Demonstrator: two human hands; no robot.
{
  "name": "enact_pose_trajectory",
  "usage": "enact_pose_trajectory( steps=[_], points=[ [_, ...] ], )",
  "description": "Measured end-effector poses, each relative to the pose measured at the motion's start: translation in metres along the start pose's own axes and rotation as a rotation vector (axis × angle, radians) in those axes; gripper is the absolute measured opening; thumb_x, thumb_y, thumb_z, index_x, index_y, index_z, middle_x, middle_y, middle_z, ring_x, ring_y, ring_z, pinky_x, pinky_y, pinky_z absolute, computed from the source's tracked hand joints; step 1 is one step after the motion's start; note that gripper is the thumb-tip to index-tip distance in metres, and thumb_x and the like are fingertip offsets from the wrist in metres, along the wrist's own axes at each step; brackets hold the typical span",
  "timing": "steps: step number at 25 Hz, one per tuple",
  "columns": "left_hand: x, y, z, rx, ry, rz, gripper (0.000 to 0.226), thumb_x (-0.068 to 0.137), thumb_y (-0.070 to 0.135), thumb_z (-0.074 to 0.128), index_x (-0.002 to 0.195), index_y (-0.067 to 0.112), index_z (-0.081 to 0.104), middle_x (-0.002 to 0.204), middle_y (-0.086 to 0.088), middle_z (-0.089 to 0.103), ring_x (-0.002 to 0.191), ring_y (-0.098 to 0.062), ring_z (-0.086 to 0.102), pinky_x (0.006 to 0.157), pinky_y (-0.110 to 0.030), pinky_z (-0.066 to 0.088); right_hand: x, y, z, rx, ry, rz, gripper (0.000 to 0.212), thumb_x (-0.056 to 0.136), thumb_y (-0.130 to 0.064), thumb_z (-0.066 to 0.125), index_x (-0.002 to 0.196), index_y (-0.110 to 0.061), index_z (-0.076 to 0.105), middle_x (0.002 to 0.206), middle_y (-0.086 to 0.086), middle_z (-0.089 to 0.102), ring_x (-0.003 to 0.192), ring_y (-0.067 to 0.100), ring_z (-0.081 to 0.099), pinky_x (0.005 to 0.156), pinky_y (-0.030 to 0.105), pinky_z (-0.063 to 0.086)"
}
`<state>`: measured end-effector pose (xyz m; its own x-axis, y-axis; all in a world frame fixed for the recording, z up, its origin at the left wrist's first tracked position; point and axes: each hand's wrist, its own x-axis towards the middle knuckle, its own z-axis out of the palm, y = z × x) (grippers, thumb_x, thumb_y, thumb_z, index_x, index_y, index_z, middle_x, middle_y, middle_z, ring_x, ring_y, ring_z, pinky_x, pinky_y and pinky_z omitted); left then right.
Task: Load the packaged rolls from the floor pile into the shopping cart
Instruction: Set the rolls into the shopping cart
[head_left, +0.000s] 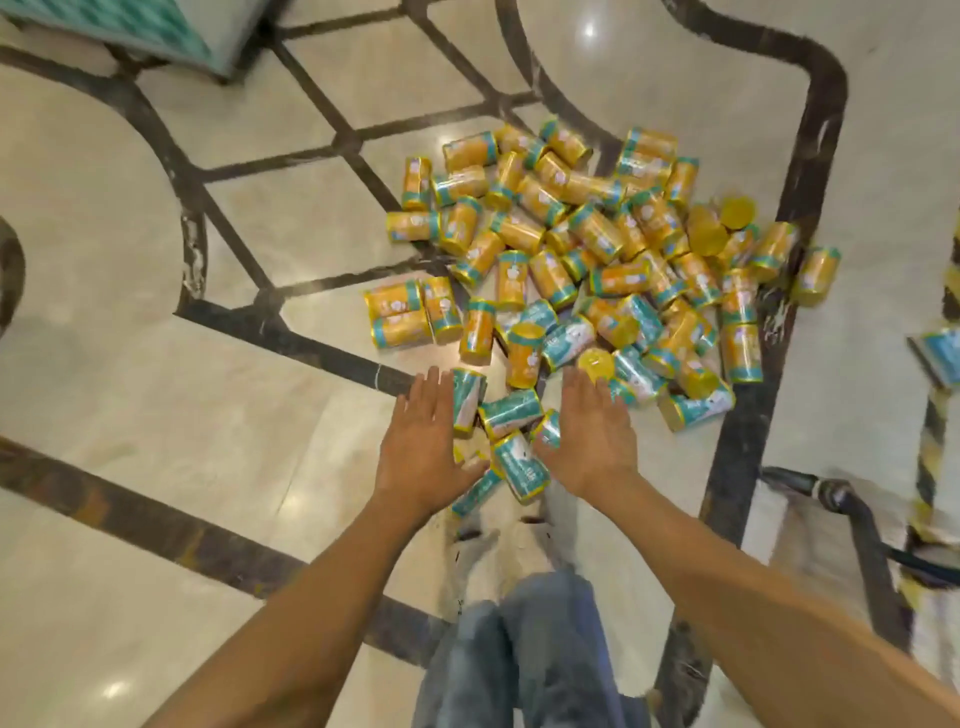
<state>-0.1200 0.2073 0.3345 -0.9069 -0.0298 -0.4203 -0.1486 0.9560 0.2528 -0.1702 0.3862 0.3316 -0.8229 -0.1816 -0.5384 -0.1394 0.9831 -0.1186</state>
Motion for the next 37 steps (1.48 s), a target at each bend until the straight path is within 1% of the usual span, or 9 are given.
enact_pose_trajectory(
  steps=[6, 9, 11, 16, 20, 24, 26, 30, 37],
  points=[
    [0.076, -0.047, 0.192, -0.078, -0.118, -0.073, 0.102, 0.085, 0.055, 0.057, 0.15, 0.004, -0.003, 0.159, -0.012, -0.001, 0.147, -0.025, 0.003, 0.117, -0.036, 0.006, 0.106, 0.02, 0.182, -0.008, -0.124, -0.019, 0.092, 0.089, -0.049, 0.055, 0.151, -0.004, 0.003, 0.158, 0.014, 0.012, 0.145, 0.031, 0.016, 0.116, 0.044, 0.019],
    [0.087, -0.065, 0.29, -0.155, -0.154, -0.092, 0.108, 0.078, 0.047, 0.07, 0.149, -0.001, 0.005, 0.157, -0.017, 0.011, 0.144, -0.032, 0.015, 0.115, -0.04, 0.016, 0.134, 0.033, 0.274, 0.036, -0.097, -0.05, 0.091, 0.078, -0.042, 0.073, 0.144, 0.003, 0.029, 0.14, 0.022, 0.043, 0.129, 0.038, 0.042, 0.099, 0.047, 0.041],
    [0.087, -0.072, 0.341, -0.173, -0.181, -0.116, 0.11, 0.075, 0.043, 0.075, 0.149, -0.001, 0.007, 0.157, -0.018, 0.013, 0.144, -0.032, 0.016, 0.115, -0.039, 0.017, 0.144, 0.039, 0.314, 0.074, -0.147, -0.031, 0.088, 0.082, -0.045, 0.067, 0.145, -0.001, 0.026, 0.139, 0.014, 0.043, 0.128, 0.031, 0.041, 0.097, 0.042, 0.042],
    [0.101, -0.076, 0.407, -0.059, -0.112, -0.171, 0.111, 0.076, 0.047, 0.073, 0.15, 0.003, 0.002, 0.158, -0.016, 0.008, 0.147, -0.027, -0.002, 0.116, -0.036, 0.016, 0.169, 0.047, 0.364, 0.175, -0.235, 0.012, 0.103, 0.084, -0.05, 0.064, 0.151, -0.003, 0.0, 0.153, 0.012, 0.026, 0.138, 0.029, 0.033, 0.106, 0.039, 0.034],
    [0.106, -0.072, 0.42, -0.052, -0.035, -0.193, 0.1, 0.077, 0.042, 0.073, 0.147, 0.003, 0.015, 0.154, -0.013, 0.021, 0.147, -0.025, -0.002, 0.107, -0.036, 0.036, 0.179, 0.045, 0.378, 0.201, -0.172, 0.067, 0.095, 0.077, -0.048, 0.073, 0.145, -0.006, 0.02, 0.132, 0.014, 0.048, 0.121, 0.033, 0.051, 0.092, 0.04, 0.045],
    [0.094, -0.067, 0.392, -0.134, 0.032, -0.1, 0.091, 0.062, 0.027, 0.087, 0.135, -0.002, 0.04, 0.13, -0.019, 0.051, 0.128, -0.032, 0.041, 0.09, -0.039, 0.049, 0.157, 0.045, 0.354, 0.157, -0.129, 0.08, 0.078, 0.08, -0.045, 0.072, 0.135, -0.008, 0.031, 0.129, 0.014, 0.052, 0.119, 0.032, 0.052, 0.091, 0.037, 0.043],
    [0.085, -0.061, 0.356, -0.301, -0.002, -0.184, 0.089, 0.072, 0.031, 0.081, 0.142, 0.005, 0.033, 0.136, -0.013, 0.049, 0.126, -0.031, 0.045, 0.095, -0.039, 0.043, 0.139, 0.042, 0.319, 0.173, -0.082, 0.101, 0.081, 0.08, -0.046, 0.071, 0.137, -0.006, 0.03, 0.129, 0.016, 0.052, 0.118, 0.034, 0.052, 0.091, 0.039, 0.043],
    [0.073, -0.044, 0.245, -0.394, 0.085, -0.242, 0.085, 0.072, 0.042, 0.077, 0.14, 0.014, 0.034, 0.131, -0.008, 0.054, 0.115, -0.03, 0.054, 0.087, -0.04, 0.046, 0.1, 0.024, 0.21, 0.299, -0.005, 0.14, 0.079, 0.079, -0.045, 0.072, 0.135, -0.006, 0.033, 0.127, 0.017, 0.054, 0.116, 0.036, 0.053, 0.088, 0.041, 0.044],
    [0.055, 0.024, -0.056, -0.443, 0.316, -0.132, 0.077, 0.067, 0.044, 0.08, 0.126, 0.01, 0.044, 0.122, -0.01, 0.06, 0.112, -0.032, 0.056, 0.08, -0.037, 0.044, 0.023, -0.012, -0.075, 0.441, 0.327, 0.135, 0.083, 0.075, -0.051, 0.073, 0.133, -0.008, 0.033, 0.125, 0.015, 0.058, 0.116, 0.037, 0.055, 0.085, 0.042, 0.045]
  ],
)
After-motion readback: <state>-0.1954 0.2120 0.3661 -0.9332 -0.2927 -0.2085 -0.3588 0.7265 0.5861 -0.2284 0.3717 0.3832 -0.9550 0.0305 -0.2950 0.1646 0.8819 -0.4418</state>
